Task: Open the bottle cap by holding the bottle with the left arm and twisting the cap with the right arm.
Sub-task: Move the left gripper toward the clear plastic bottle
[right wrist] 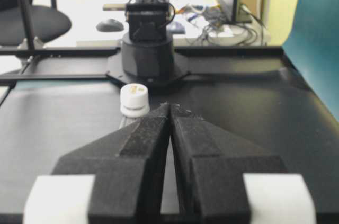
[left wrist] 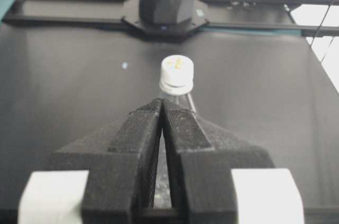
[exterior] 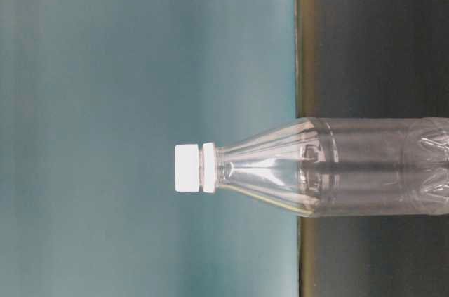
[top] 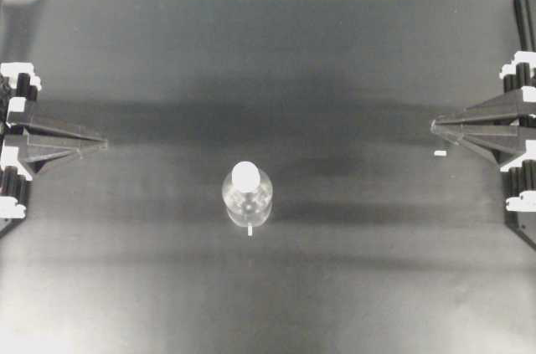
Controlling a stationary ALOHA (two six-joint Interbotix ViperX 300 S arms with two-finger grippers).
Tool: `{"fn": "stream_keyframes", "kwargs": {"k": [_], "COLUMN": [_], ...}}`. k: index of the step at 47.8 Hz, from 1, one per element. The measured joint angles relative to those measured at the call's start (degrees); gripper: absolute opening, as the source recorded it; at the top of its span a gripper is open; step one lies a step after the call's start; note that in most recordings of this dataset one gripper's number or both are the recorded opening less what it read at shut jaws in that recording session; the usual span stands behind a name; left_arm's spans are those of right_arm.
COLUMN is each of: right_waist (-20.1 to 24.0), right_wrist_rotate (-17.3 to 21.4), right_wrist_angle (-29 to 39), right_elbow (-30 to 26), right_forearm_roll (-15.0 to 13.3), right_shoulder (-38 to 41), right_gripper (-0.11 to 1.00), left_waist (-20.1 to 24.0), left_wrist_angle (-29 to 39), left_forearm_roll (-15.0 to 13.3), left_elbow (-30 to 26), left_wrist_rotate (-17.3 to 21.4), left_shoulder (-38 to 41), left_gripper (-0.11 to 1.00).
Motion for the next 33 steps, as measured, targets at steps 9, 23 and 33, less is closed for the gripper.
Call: {"fn": "stream_keyframes", "kwargs": {"k": [9,23,33], "right_waist": [-0.09,-0.09,-0.09], "right_wrist_rotate": [0.09,0.09,0.09], "right_wrist_angle": [-0.18,1.41,1.41], "right_elbow": [-0.09,-1.67,-2.02], "right_forearm_roll": [0.09,1.85,1.93], "right_shoulder": [0.44,2.55,2.99], "right_gripper": [0.00,0.00,0.00], "left_waist": [0.09,0.18,0.18], "left_wrist_angle": [-1.32,-4.83,-10.46], "left_forearm_roll": [1.93,2.11,2.20], "left_elbow": [-2.99,-9.84,-15.03], "left_wrist_rotate": [-0.62,-0.18,1.23], "left_shoulder": [5.98,15.91,24.43], "left_gripper": [0.09,0.10,0.22]}}
